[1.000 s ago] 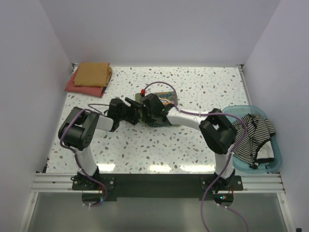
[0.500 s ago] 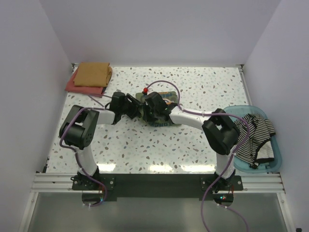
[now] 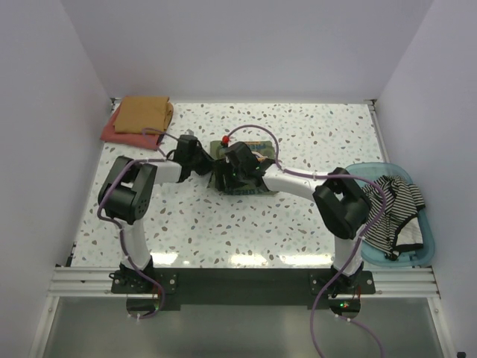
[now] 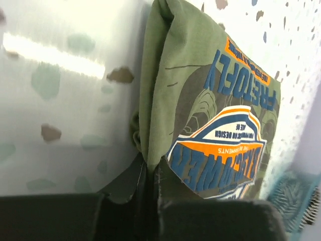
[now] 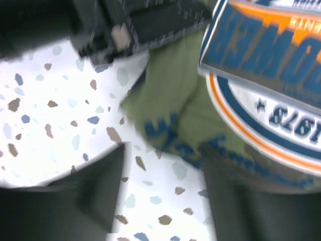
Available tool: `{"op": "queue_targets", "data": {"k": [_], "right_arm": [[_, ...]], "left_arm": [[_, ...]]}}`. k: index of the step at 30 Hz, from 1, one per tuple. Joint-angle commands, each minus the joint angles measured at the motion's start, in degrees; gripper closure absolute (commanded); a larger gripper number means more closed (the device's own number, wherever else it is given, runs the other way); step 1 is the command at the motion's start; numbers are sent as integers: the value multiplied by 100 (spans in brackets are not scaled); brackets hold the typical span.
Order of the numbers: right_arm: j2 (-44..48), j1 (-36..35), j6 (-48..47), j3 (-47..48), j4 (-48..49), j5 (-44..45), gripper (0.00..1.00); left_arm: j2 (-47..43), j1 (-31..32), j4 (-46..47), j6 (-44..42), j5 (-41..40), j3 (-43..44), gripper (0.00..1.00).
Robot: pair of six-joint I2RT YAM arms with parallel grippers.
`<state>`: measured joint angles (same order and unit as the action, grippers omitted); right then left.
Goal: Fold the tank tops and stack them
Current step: Neatly place the folded tank top to the corner
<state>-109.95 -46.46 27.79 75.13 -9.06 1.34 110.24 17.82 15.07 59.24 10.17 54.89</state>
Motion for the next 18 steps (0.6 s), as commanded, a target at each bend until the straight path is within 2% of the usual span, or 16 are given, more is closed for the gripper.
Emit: {"op": "queue_targets", "data": {"k": [1,5,6,7,10,13,18], "right_arm": [[465,-13,-28,54,-122,-222,28],[1000,31,-63,194,-603,-13,13],[1106,58,-37,247,-719,32,12],[1438,214,198,300,-1129,189,10],[1774,373,332,178,-1273,209,10],[2152,523,289,-77,-1318,121,10],[2390,638,253,-323,-1134,-27,9]], "left_arm": [[252,-51,-767,-1158,-709,556,100],[463,-51,-1697,-1924,-1209,1321,100],[507,-42,-1831,-2082,-1515,1601,100],[534,-51,-2102,-2701,-2093,1960,100],[595,-60,-2437,-3146,-2448,2454,100],[666,-77,-2701,-3787,-3264,3209,100],[771,-226,-2887,-4665,-3934,3948,100]]}}
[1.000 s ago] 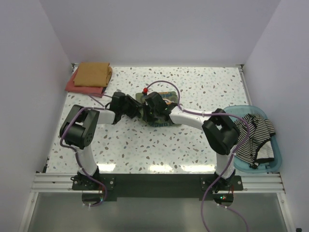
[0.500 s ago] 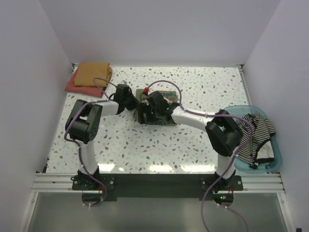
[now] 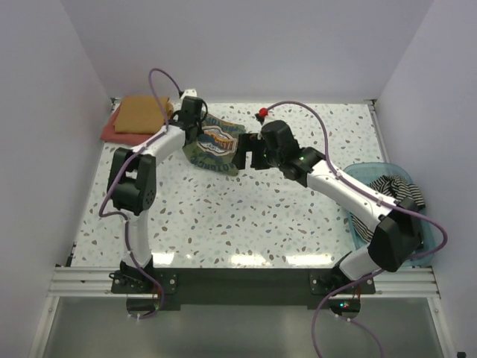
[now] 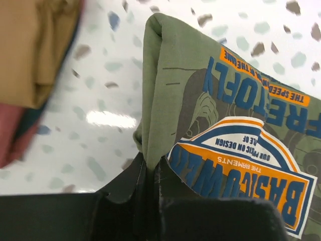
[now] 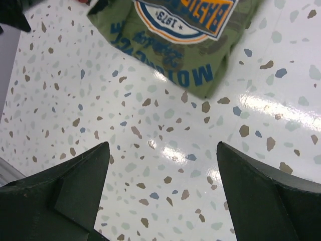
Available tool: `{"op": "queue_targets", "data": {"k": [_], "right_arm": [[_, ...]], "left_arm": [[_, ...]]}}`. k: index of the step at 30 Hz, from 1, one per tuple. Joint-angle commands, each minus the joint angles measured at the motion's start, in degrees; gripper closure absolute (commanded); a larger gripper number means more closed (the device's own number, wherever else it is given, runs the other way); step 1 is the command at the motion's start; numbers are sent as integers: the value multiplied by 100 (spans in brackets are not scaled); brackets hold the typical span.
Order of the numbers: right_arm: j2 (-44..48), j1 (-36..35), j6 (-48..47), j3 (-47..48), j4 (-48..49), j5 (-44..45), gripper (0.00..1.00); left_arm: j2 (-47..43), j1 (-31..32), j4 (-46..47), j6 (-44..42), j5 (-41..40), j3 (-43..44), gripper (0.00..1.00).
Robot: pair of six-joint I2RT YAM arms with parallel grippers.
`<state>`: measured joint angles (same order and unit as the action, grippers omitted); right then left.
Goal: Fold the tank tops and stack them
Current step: Neatly place the folded tank top to the corner
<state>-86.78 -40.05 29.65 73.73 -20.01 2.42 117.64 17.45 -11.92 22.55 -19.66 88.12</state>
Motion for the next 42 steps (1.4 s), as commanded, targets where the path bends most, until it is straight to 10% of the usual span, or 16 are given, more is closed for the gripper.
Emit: {"op": "queue_targets", "data": {"k": [1,16,42], "right_arm": [[56,-3,67,-184,-3,-223,9],[-980,50,-161,773,33,-760,11],[-1912,138,-293,1556,-38,-1182,13]], "left_arm": [[57,-224,-248,-1067,-1004,767,100],[795,-980,-574,-2219,-504,3017,100],[1313,-2571,-504,-2008,1580,4073,100]]}}
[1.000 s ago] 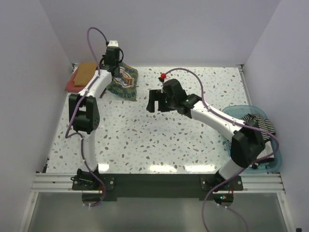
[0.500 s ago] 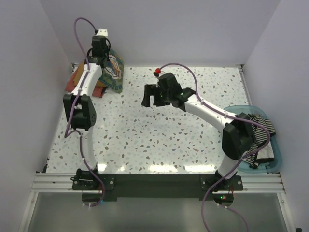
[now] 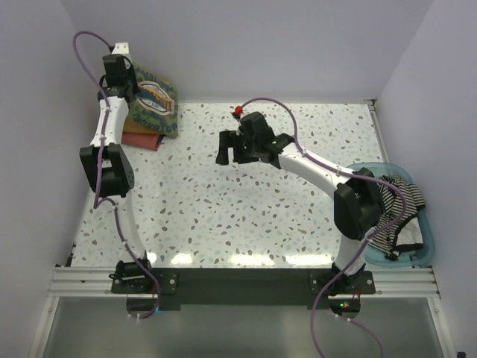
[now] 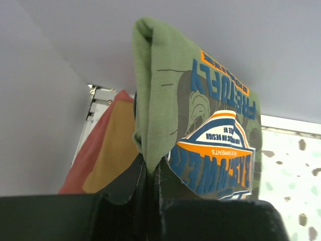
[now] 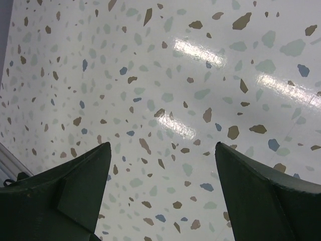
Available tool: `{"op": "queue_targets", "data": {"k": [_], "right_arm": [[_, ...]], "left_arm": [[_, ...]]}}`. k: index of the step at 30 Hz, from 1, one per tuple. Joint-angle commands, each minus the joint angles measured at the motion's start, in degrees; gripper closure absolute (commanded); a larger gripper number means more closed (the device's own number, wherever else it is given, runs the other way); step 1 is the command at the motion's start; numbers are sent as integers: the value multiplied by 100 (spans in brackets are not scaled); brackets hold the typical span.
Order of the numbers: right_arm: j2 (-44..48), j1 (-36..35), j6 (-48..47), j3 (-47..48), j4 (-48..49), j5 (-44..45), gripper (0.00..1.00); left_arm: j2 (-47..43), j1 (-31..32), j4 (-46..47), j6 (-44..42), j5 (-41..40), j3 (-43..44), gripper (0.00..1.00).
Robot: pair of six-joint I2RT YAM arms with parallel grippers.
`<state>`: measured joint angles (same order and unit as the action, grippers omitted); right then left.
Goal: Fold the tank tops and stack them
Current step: Neatly place the folded tank top to the corner, then grab the tank top from the pile
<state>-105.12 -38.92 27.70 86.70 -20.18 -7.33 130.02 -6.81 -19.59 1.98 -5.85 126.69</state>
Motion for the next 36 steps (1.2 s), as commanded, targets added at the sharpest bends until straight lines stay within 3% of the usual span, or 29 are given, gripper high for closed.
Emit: {"op": "queue_targets", "data": {"k": [1,6,9,10,13,16,23,27,30,36], "right_arm": [[-114,24,-98,243,-3,-216,13],[-193,25,-116,234,6,-190,13],[-193,24,-195,207,-47,-93,13],[-184,24,-230,207,-82,-75,12],[-158,24,-274,181,-152,30,12],[-44,42,-292,155,-179,197,12],[289,147,-204,85,-530,715,11],[920,314,-37,-82,-1065,1531,11],[1640,446,426,-319,-2152,2708,6],[2644,1173,1342,-1066,-3842,4581,1]], "left_arm": [[103,-189,324,57,154,128,100],[401,-444,474,364,41,13,89],[498,-462,553,478,-591,-57,68],[472,-462,571,583,-828,-109,53],[350,-471,597,961,-1575,-162,44],[165,-462,650,1260,-1595,-233,38],[-721,-164,615,1945,-779,-917,36],[-1802,634,1061,2271,-462,-2225,36],[-2734,1433,1378,2640,-242,-3655,36],[-4053,3015,1511,3098,197,-5222,36]]}}
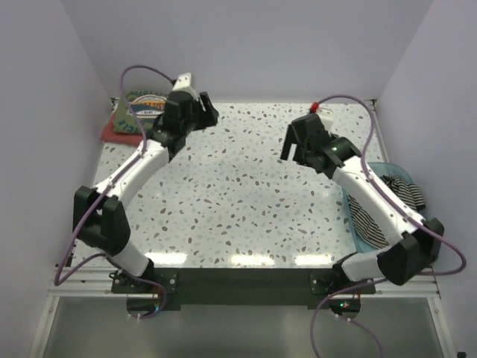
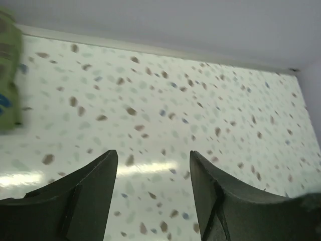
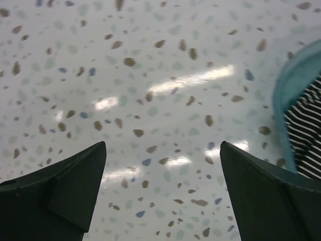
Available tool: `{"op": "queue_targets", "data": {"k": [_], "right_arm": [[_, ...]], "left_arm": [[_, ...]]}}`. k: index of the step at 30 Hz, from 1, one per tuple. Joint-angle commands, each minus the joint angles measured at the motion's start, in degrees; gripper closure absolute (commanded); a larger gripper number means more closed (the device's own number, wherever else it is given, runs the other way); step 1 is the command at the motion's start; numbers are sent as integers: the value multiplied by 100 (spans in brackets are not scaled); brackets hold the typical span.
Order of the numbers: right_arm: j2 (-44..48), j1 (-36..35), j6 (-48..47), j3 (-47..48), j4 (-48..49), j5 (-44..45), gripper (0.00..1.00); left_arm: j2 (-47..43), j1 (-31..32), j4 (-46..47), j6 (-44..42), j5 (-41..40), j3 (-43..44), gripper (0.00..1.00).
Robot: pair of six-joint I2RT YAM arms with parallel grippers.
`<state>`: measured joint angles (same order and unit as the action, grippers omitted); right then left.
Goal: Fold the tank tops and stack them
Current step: Grab the tank top from the pile
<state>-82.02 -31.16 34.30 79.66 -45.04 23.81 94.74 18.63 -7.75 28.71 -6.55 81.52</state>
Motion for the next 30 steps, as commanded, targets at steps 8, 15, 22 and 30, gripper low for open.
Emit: {"op": "queue_targets", "data": {"k": [8,15,22,30], "right_arm": [[1215,3377,314,-1768,-1034,949,1],[486,5145,366,-2165,-183,493,1],[99,5418,366,-2796,802,98,1],[28,5427,393,-3500,1865,-421,13]], "left_arm": [[-1668,1837,63,293,628,-1559,36],[-2161,1854,-192,100,1401,-1823,36],[-2197,1854,-455,-155,1797,-1929,36],[-2197,1854,-333,-155,1999,-2166,36]]}}
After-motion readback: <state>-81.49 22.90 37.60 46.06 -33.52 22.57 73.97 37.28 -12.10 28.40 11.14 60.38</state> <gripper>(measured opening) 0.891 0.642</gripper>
